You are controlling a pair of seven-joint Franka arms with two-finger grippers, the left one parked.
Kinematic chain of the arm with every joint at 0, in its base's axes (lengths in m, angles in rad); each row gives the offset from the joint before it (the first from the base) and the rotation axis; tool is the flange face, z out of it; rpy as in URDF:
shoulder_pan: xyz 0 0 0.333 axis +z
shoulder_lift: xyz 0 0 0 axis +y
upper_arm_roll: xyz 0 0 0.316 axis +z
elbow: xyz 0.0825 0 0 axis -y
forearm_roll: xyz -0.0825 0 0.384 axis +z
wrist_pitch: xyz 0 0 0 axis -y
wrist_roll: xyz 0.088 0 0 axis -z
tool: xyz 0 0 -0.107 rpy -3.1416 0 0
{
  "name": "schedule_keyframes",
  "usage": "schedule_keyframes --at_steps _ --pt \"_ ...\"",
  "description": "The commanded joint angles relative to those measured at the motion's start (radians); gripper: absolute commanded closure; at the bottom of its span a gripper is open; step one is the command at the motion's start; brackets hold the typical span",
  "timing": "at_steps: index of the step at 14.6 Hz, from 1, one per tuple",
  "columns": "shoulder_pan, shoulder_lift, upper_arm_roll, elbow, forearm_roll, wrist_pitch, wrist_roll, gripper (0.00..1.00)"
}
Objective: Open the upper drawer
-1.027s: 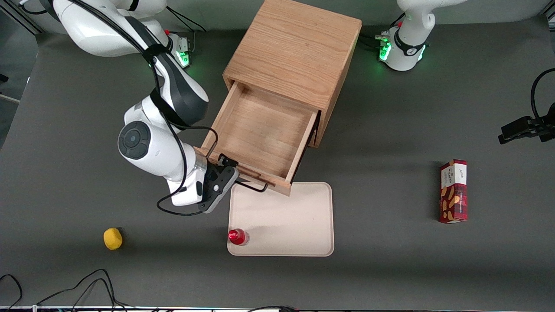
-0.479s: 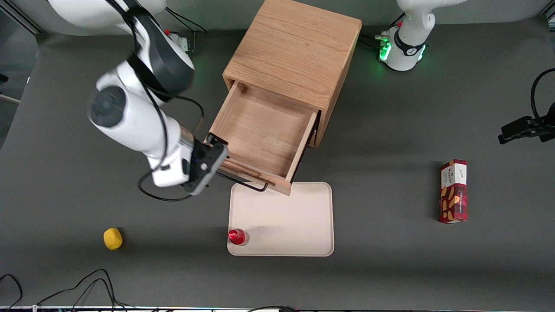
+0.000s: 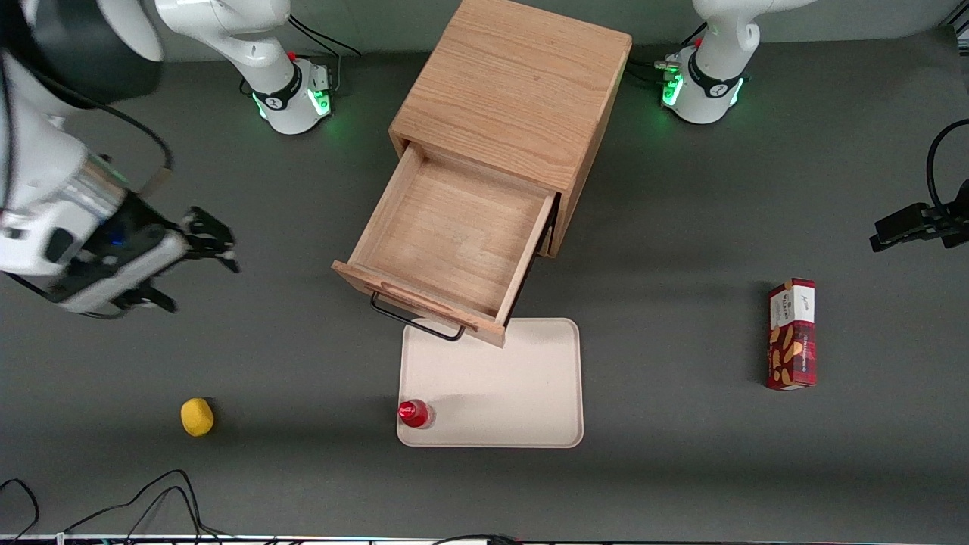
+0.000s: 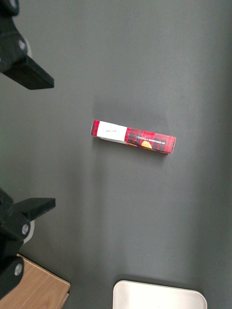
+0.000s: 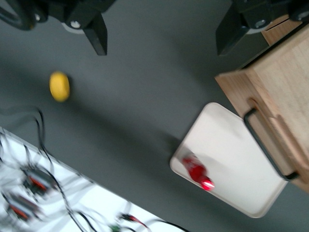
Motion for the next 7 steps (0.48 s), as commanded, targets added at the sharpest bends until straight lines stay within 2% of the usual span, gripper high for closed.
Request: schedule_keyframes --at_steps 1,4,6,7 --pt "-0.044 -0.138 -0.002 -0.126 0.014 -0.07 0.19 0.0" --pt "-0.074 -0.207 0.004 -0.158 0.002 -0.232 0.439 0.0" --pt "-0.09 -0.22 0.005 -0.187 -0.017 -0.26 0.462 0.0" --pt "-0.097 -0.212 0.007 -0.186 -0.058 -0.26 0.461 0.0"
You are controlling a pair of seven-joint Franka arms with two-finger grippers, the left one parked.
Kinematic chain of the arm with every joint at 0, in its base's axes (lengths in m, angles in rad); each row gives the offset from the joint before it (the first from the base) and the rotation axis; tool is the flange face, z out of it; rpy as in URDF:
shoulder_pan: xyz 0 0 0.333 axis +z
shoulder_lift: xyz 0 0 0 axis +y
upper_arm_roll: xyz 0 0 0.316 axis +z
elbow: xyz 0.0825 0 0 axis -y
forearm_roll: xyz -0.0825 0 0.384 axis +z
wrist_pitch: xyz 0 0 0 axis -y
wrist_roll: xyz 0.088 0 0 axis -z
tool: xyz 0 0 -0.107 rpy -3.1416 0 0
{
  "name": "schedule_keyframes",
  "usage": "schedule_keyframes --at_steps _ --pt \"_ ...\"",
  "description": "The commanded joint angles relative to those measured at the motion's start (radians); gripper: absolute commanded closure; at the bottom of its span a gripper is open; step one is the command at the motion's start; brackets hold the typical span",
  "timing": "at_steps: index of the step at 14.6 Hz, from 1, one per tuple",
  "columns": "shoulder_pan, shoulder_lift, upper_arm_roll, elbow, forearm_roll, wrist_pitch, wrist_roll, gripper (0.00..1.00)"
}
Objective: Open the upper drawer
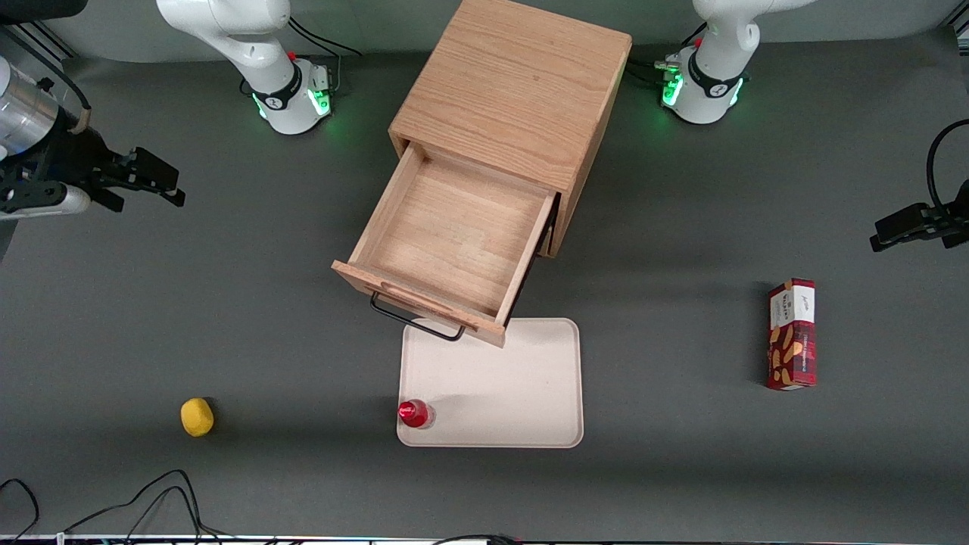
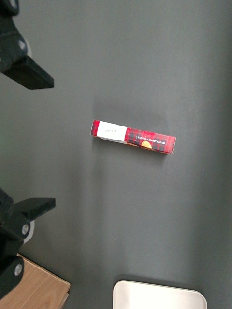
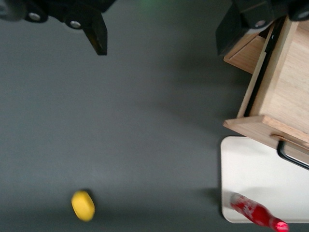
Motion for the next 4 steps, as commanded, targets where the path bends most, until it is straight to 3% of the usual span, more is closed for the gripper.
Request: schedule_keyframes --at_steps 1,4 --pt "-0.028 -0.013 0.016 -0.043 -0.07 0.001 0.042 0.0" --pt "-0.029 -0.015 0.024 -0.046 -0.07 0.001 0.042 0.0"
